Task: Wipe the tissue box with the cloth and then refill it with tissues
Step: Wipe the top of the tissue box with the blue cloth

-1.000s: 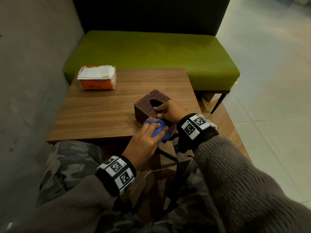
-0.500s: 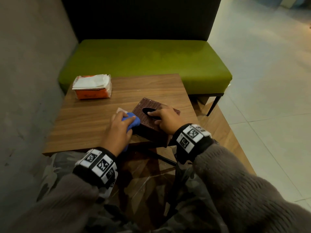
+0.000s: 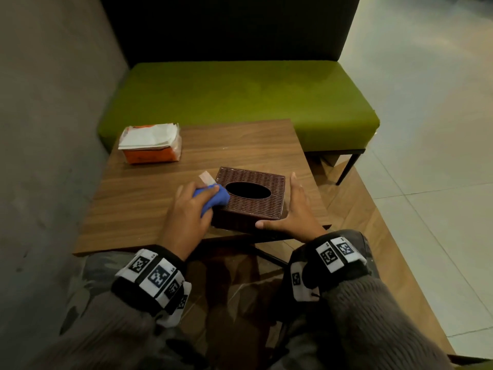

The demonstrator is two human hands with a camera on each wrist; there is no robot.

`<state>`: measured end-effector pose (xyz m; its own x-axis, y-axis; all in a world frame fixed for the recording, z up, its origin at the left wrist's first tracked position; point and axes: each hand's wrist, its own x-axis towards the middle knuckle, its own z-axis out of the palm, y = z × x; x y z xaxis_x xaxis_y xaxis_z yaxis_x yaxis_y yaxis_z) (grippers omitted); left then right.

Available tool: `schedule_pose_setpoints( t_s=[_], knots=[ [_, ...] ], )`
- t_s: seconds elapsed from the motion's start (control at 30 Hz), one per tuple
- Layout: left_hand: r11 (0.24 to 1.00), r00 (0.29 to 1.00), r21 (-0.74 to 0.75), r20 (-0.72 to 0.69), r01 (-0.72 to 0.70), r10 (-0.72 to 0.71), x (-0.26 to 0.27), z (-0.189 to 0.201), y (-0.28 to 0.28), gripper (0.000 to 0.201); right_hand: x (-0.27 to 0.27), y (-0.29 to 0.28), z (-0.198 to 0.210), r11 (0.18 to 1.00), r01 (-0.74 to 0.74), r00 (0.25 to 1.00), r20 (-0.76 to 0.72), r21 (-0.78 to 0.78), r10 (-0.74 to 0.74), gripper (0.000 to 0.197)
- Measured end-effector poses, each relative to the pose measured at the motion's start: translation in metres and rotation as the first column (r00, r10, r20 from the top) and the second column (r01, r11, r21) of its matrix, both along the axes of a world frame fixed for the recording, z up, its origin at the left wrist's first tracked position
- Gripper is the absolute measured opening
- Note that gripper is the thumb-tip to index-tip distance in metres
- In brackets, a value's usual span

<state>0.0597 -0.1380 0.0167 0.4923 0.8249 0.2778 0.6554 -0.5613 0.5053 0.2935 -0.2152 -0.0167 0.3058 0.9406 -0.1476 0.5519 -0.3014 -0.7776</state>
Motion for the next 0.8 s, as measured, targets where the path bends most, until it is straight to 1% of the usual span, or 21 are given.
schedule_pose_setpoints(
  t_s=[0.03, 0.1, 0.13, 0.2, 0.27, 0.37, 0.43, 0.5, 0.53, 0.6, 0.67, 0.7, 0.73, 0.77, 0.8],
  knots=[
    [0.999, 0.999, -0.009, -0.028, 0.031, -0.031, 0.004, -0.004, -0.002, 0.049, 0.006, 0.005, -0.003, 0.999, -0.039, 0.999, -0.011, -0.021, 0.039, 0.148],
    [0.998, 0.996, -0.006, -0.063, 0.056, -0.057, 0.007, -0.013, -0.004, 0.051, 0.017, 0.013, -0.006, 0.994, -0.106, 0.99, -0.097, -0.029, 0.102, 0.156],
    [0.999, 0.997, 0.004, -0.06, 0.048, -0.047, 0.004, -0.014, -0.004, 0.052, 0.016, 0.015, -0.009, 0.991, -0.131, 0.98, -0.155, -0.012, 0.127, 0.159],
    [1.0, 0.999, 0.01, -0.044, 0.007, -0.007, 0.003, -0.015, 0.007, 0.052, 0.015, 0.016, -0.014, 0.991, -0.131, 0.959, -0.248, 0.034, 0.135, 0.156],
    [0.999, 0.998, -0.011, -0.046, -0.042, 0.042, 0.006, -0.012, 0.024, 0.048, 0.006, 0.014, -0.022, 0.995, -0.071, 0.96, -0.265, 0.073, 0.088, 0.153],
    [0.996, 0.994, -0.023, -0.065, -0.092, 0.09, 0.016, -0.006, 0.046, 0.044, -0.018, 0.012, -0.03, 0.99, 0.072, 0.988, -0.141, 0.118, -0.055, 0.146],
    [0.991, 0.991, -0.019, -0.025, -0.129, 0.129, 0.02, -0.003, 0.049, 0.044, -0.037, 0.009, -0.033, 0.974, 0.166, 0.984, -0.097, 0.157, -0.152, 0.139],
    [0.991, 0.988, -0.019, 0.066, -0.136, 0.137, 0.024, -0.002, 0.037, 0.045, -0.056, 0.006, -0.034, 0.942, 0.256, 0.966, -0.09, 0.216, -0.242, 0.134],
    [0.993, 0.989, -0.018, 0.091, -0.115, 0.116, 0.026, -0.003, 0.025, 0.046, -0.065, 0.004, -0.034, 0.928, 0.291, 0.956, -0.095, 0.234, -0.276, 0.131],
    [0.998, 0.995, -0.022, 0.075, -0.058, 0.06, 0.027, -0.009, -0.001, 0.049, -0.078, -0.001, -0.035, 0.916, 0.32, 0.947, -0.109, 0.242, -0.302, 0.125],
    [0.999, 0.998, -0.004, 0.039, -0.047, 0.047, 0.021, -0.016, -0.014, 0.051, -0.082, -0.009, -0.033, 0.93, 0.286, 0.958, -0.093, 0.231, -0.271, 0.115],
    [0.999, 0.998, 0.011, 0.028, -0.051, 0.051, 0.016, -0.017, -0.013, 0.051, -0.081, -0.014, -0.03, 0.944, 0.255, 0.966, -0.1, 0.208, -0.239, 0.105],
    [0.999, 0.999, 0.024, 0.017, -0.046, 0.045, 0.01, -0.017, -0.007, 0.05, -0.077, -0.018, -0.025, 0.956, 0.229, 0.968, -0.144, 0.181, -0.205, 0.09],
    [0.999, 1.0, 0.029, 0.008, -0.026, 0.026, 0.003, -0.017, 0.0, 0.049, -0.072, -0.021, -0.019, 0.967, 0.197, 0.967, -0.196, 0.164, -0.164, 0.071],
    [1.0, 1.0, 0.026, -0.001, 0.009, -0.009, -0.003, -0.016, 0.01, 0.049, -0.065, -0.021, -0.014, 0.968, 0.166, 0.971, -0.201, 0.189, -0.127, 0.051]
  ],
)
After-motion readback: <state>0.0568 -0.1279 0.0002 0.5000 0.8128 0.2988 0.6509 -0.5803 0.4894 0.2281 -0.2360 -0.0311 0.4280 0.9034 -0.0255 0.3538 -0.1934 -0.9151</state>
